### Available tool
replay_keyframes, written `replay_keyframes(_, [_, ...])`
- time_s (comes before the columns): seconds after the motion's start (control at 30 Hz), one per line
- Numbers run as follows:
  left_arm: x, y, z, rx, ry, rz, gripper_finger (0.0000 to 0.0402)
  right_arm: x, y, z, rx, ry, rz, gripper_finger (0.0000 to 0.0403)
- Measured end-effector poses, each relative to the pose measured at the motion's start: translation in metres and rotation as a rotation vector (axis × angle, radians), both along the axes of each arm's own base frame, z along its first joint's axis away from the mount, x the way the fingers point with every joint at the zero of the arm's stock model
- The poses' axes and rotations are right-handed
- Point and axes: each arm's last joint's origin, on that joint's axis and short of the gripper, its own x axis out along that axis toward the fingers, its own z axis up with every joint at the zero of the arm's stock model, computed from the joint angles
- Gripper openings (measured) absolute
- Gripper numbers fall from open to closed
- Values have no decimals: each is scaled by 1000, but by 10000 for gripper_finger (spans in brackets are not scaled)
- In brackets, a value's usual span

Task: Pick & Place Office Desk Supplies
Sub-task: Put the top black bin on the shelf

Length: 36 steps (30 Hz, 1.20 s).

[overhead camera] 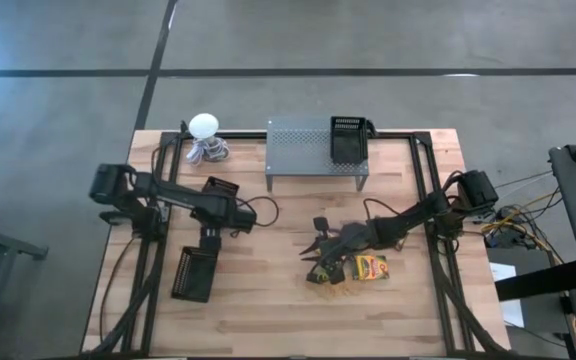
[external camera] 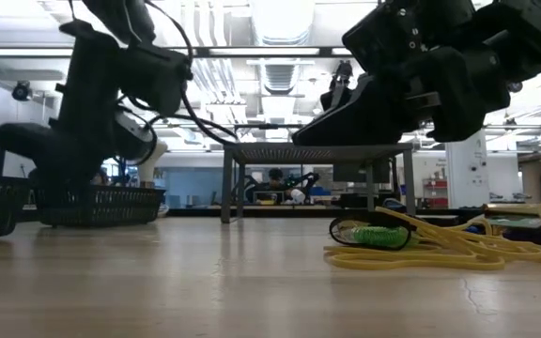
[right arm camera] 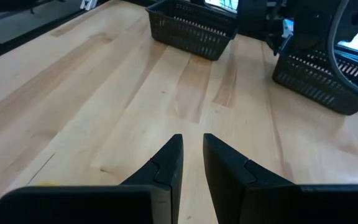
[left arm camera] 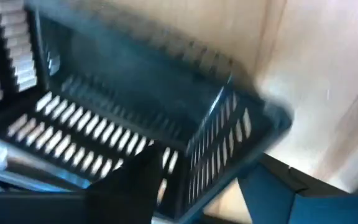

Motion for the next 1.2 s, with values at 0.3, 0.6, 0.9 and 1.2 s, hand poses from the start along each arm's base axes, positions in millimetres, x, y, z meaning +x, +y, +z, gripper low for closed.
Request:
replay_keyframes(0.3, [1, -1, 4, -19, -31, -27, 40, -1, 0, -1, 2, 6, -2, 61])
replay_keyframes(0.6, [10, -17, 59, -227, -225, 62, 13, -1, 0, -1, -1, 4, -1, 61])
replay_keyframes(0.9, [40, -28, 165, -308, -606, 56, 13, -2, 0, -1, -6, 4, 1, 61])
replay_keyframes(1.2, [100, -1, 215, -29, -796, -119, 13, -9, -2, 13, -13, 34, -1, 61])
